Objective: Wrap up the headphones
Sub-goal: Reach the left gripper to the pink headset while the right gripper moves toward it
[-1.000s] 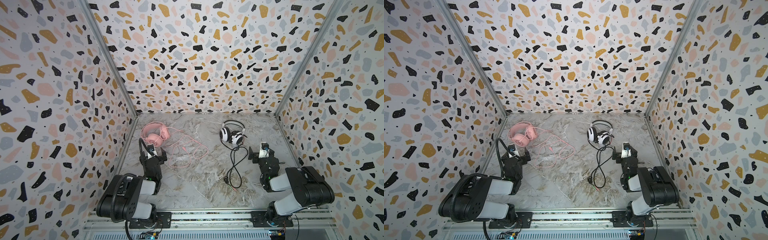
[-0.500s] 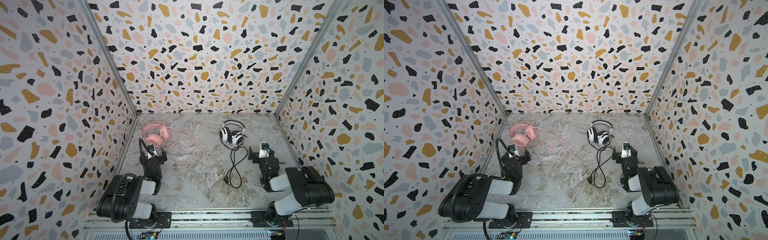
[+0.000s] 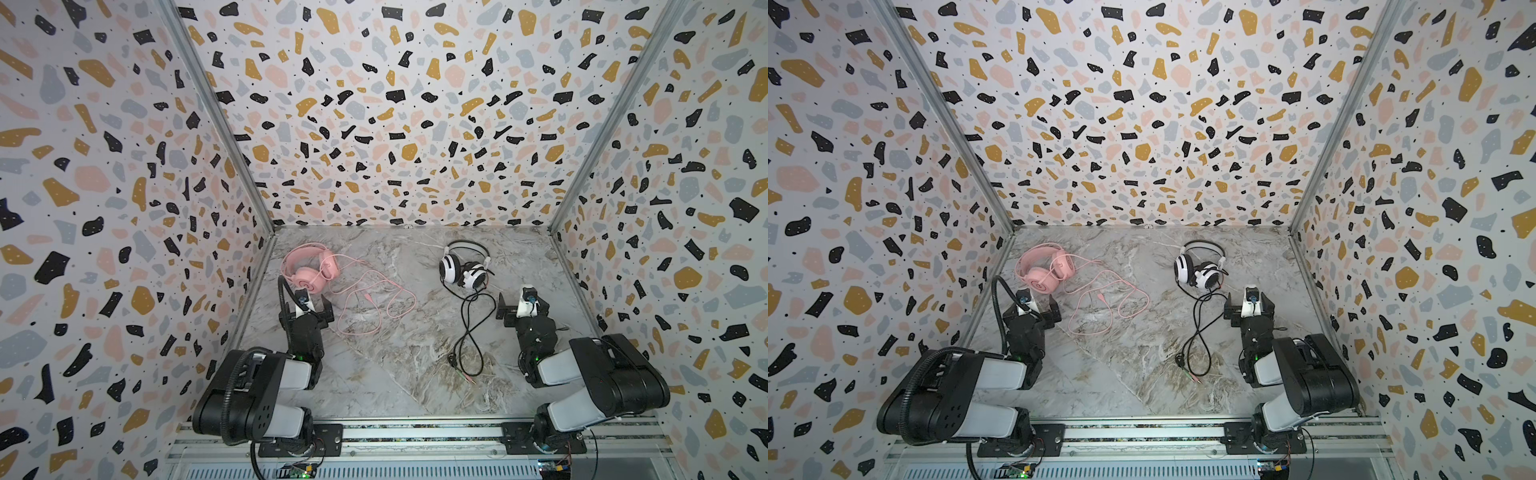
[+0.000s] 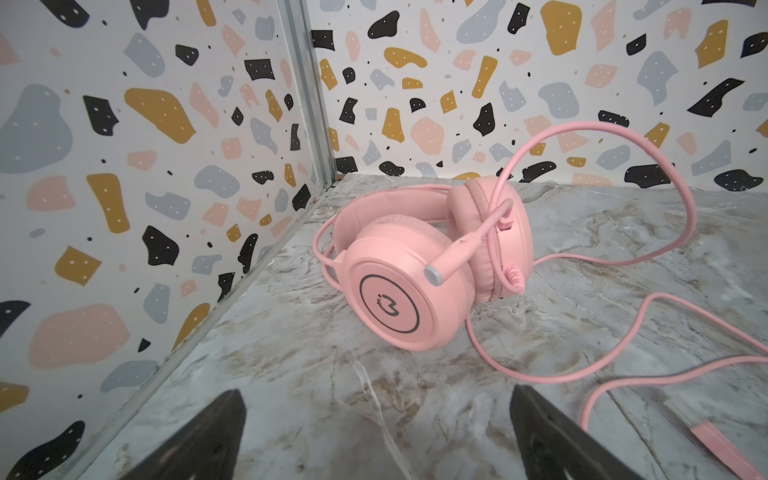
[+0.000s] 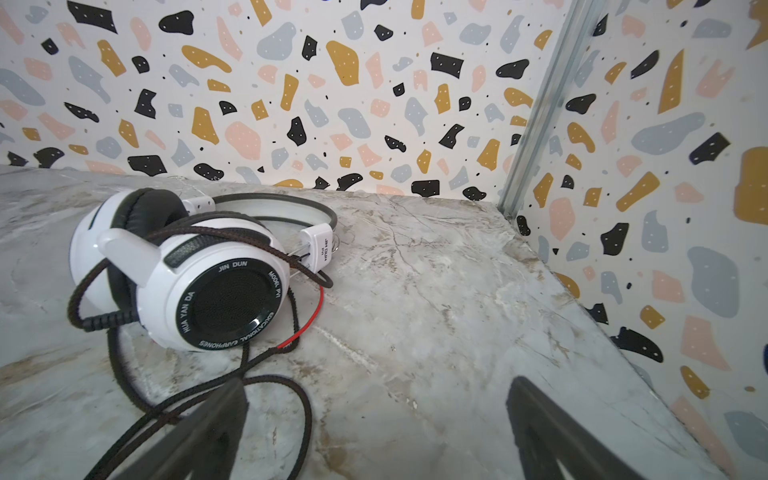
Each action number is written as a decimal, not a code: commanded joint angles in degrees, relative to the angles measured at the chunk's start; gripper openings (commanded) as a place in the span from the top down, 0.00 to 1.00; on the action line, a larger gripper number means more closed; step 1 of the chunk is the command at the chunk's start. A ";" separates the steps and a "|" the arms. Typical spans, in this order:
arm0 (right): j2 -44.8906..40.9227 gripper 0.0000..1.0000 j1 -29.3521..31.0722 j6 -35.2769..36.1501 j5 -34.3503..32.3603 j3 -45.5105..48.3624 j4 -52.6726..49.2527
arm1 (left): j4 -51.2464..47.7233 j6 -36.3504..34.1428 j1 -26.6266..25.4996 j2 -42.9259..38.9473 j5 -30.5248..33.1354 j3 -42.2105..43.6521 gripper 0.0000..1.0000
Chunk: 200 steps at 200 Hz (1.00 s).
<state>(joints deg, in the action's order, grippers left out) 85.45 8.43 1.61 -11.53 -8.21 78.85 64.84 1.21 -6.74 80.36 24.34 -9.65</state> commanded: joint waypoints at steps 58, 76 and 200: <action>-20.17 0.01 4.15 -3.59 -3.91 -3.70 -24.07 | -14.77 4.79 0.41 -12.74 5.23 -4.24 0.00; -23.67 0.01 4.05 -6.25 -0.33 -5.18 -30.33 | -23.38 10.80 0.41 -15.26 10.16 -6.73 0.00; -22.91 0.02 27.87 -13.59 1.42 -10.84 -43.32 | -60.95 25.42 8.97 -5.09 0.78 -37.48 0.00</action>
<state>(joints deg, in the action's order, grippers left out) 62.54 31.18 -13.85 -4.62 -19.11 35.42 13.52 23.70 0.49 72.25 33.65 -38.33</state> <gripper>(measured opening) 0.979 0.999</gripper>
